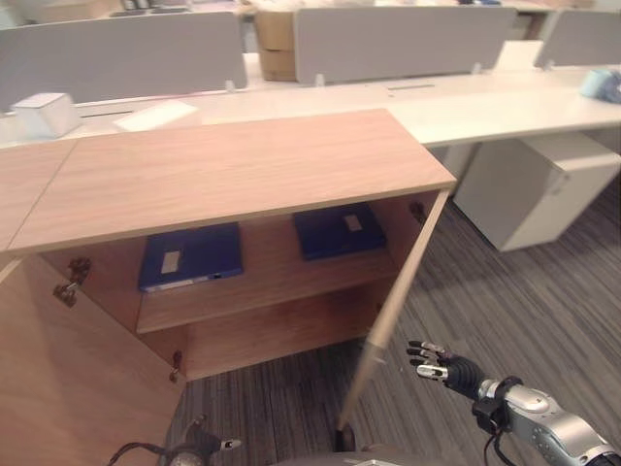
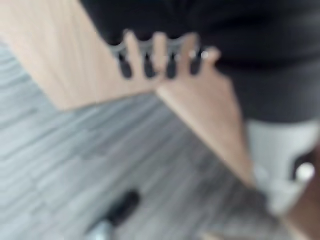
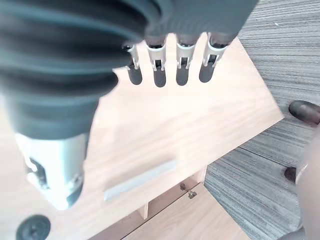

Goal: Put the empty folder in the office cabinet

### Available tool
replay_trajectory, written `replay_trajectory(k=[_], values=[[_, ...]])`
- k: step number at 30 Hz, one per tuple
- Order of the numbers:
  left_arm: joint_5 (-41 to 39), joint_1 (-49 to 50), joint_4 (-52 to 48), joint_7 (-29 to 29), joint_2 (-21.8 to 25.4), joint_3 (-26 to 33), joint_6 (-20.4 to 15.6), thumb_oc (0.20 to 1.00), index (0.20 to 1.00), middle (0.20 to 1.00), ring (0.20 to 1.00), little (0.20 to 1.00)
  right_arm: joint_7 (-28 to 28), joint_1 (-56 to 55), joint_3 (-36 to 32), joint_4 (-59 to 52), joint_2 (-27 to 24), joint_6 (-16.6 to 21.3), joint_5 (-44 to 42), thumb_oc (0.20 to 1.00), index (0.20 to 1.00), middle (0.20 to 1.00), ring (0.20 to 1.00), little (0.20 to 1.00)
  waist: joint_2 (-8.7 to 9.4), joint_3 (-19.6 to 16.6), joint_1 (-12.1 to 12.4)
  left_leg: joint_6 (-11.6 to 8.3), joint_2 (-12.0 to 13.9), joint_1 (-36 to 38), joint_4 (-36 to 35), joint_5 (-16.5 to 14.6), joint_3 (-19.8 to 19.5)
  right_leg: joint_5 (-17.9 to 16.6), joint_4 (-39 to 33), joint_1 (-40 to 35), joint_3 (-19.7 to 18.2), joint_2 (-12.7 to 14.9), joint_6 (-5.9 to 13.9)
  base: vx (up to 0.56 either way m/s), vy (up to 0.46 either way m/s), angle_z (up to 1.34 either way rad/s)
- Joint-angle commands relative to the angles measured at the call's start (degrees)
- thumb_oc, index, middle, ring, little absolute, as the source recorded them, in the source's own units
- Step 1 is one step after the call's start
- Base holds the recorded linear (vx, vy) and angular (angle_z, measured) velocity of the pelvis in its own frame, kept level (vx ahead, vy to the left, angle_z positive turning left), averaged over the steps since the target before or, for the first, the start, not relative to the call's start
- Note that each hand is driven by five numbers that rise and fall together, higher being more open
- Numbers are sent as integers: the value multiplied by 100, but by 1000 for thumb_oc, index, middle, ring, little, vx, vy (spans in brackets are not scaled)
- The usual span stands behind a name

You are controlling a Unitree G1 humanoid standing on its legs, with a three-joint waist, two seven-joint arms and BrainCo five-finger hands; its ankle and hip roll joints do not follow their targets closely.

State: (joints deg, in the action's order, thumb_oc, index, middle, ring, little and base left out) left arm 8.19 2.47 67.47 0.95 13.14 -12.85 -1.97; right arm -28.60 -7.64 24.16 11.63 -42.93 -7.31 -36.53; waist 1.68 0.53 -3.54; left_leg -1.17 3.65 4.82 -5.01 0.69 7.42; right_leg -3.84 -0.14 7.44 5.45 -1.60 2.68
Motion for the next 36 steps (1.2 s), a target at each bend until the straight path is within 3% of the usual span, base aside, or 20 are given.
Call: replay_trajectory(k=[1, 12, 15, 16, 22, 24, 25, 30, 32, 33, 36], values=[[11, -352, 93, 117, 237, 294, -136, 1000, 1000, 1000, 1000, 1000, 42, 431, -229, 15, 71, 269, 109, 1000, 1000, 1000, 1000, 1000, 124, 185, 89, -246, -12, 156, 1, -420, -21, 371, -241, -834, -271, 516, 440, -10, -73, 0], [-244, -212, 290, 72, 150, 476, -93, 1000, 1000, 1000, 1000, 1000, 467, 335, -609, 856, 605, 344, 165, 1000, 1000, 1000, 1000, 1000, 137, 200, 148, -359, 130, 163, 1, -299, -129, 496, -235, -939, -118, 415, 355, -6, -63, 6], [-672, -254, 326, 250, 109, 587, -88, 1000, 1000, 1000, 1000, 1000, 1226, 436, -1011, 2501, 1208, 408, 646, 1000, 1000, 1000, 1000, 1000, 136, 227, 170, -375, 171, 150, 1, -245, -204, 502, -232, -960, -52, 392, 318, 0, -75, 12], [-672, -257, 327, 250, 111, 588, -88, 1000, 1000, 1000, 1000, 1000, 1226, 443, -1009, 2510, 1213, 414, 647, 1000, 1000, 1000, 1000, 1000, 138, 232, 169, -375, 171, 153, 1, -246, -206, 503, -231, -964, -50, 391, 318, -13, -84, 15], [-1501, -362, -65, 589, 150, 729, -178, 1000, 1000, 1000, 1000, 1000, 2172, 895, -1729, 5080, 2036, 296, 1353, 1000, 1000, 1000, 1000, 1000, 144, 447, 314, -376, 210, -80, 76, -69, -536, 577, -163, -908, 102, 380, 210, -70, -79, 23], [-1684, -441, -331, 639, 258, 749, -154, 1000, 1000, 1000, 1000, 1000, 2520, 1221, -2184, 6091, 2216, 201, 1483, 1000, 1000, 1000, 1000, 1000, 209, 665, 389, -376, 183, -601, 755, -211, -576, 574, -82, -757, 344, 494, 168, -266, -75, 42], [-1667, -378, -448, 673, 300, 780, -155, 1000, 1000, 1000, 1000, 1000, 2639, 1297, -2385, 6521, 2255, 144, 1593, 1000, 1000, 1000, 1000, 1000, 267, 680, 388, -345, 241, -604, 1079, -438, -432, 535, -40, -647, 481, 603, 149, -124, -4, 80], [-1643, -269, -599, 742, 299, 872, -184, 1000, 1000, 1000, 1000, 1000, 2733, 1280, -2655, 6829, 2299, 127, 1489, 1000, 1000, 1000, 1000, 1000, 255, 656, 263, -320, 418, -249, 1482, -578, -393, 463, 25, -436, 555, 685, 143, -93, 77, 45], [-1642, -229, -678, 765, 291, 901, -192, 1000, 1000, 1000, 1000, 1000, 2714, 1229, -2725, 6914, 2325, 95, 1463, 1000, 1000, 1000, 1000, 1000, 164, 620, 163, -362, 490, 27, 1398, -528, -573, 404, 70, -320, 597, 694, 157, -73, 184, 32], [-1653, -158, -924, 756, 302, 904, -208, 1000, 1000, 1000, 1000, 1000, 2706, 1160, -2816, 6975, 2347, 88, 1481, 1000, 1000, 1000, 1000, 1000, 49, 553, 67, -430, 591, 271, 1015, -478, -586, 325, 98, -224, 672, 752, 216, -96, 300, 43], [-1606, -125, -1089, 754, 324, 876, -211, 1000, 1000, 1000, 1000, 1000, 2734, 1145, -2870, 7013, 2334, 83, 1477, 1000, 1000, 1000, 1000, 1000, 7, 539, 46, -461, 615, 341, 800, -444, -526, 283, 92, -196, 712, 787, 242, -60, 171, 33]])
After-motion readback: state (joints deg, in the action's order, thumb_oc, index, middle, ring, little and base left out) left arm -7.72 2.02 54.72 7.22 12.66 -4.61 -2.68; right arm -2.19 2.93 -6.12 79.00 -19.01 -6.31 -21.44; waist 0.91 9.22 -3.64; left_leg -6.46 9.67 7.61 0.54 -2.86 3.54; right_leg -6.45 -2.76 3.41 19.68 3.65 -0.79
